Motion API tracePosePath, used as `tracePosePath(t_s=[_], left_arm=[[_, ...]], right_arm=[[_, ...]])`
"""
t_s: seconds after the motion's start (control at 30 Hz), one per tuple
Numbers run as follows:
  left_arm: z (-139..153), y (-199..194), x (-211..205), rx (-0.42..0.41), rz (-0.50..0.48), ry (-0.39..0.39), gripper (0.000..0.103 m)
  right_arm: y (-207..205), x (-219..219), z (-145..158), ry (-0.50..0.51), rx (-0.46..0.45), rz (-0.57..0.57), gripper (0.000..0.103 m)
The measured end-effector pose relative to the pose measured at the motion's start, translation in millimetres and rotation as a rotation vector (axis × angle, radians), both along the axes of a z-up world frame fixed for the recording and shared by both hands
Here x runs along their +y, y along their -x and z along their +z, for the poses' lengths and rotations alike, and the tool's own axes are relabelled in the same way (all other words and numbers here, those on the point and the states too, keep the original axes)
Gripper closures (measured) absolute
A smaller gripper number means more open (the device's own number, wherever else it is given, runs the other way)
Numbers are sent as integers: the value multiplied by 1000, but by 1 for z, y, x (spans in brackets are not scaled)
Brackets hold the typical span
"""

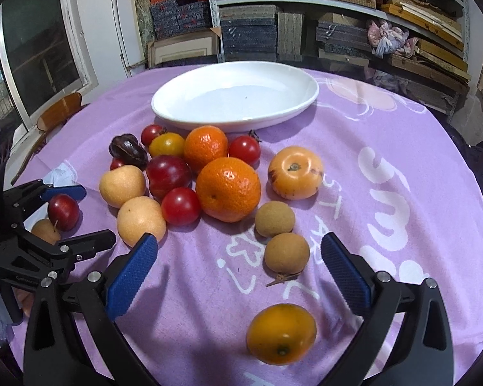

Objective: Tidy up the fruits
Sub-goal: 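Grasp the small orange fruit with the right tool while the left tool approaches the red plum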

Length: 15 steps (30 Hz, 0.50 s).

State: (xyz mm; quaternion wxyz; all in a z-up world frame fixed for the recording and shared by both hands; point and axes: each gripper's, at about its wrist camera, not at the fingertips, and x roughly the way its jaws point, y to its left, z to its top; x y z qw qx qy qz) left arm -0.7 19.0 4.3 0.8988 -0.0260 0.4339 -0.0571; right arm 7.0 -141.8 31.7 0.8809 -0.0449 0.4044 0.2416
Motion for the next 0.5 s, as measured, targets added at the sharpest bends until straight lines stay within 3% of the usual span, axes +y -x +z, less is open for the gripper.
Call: tracePosePath(t_s=[0.1, 0.23, 0.4, 0.5], left_arm=[[7, 4, 9, -42, 11, 45, 3], [16, 5, 3, -98, 27, -48, 3], [12, 6, 0, -30, -18, -42, 3], [10, 19, 2, -15, -34, -83, 3]], right_arm=[[2, -2, 7, -7, -23, 9, 4], [8, -1, 15, 29, -69, 6, 4], [6, -8, 19, 19, -92, -15, 4], [5, -13, 21, -5, -82, -22, 4]])
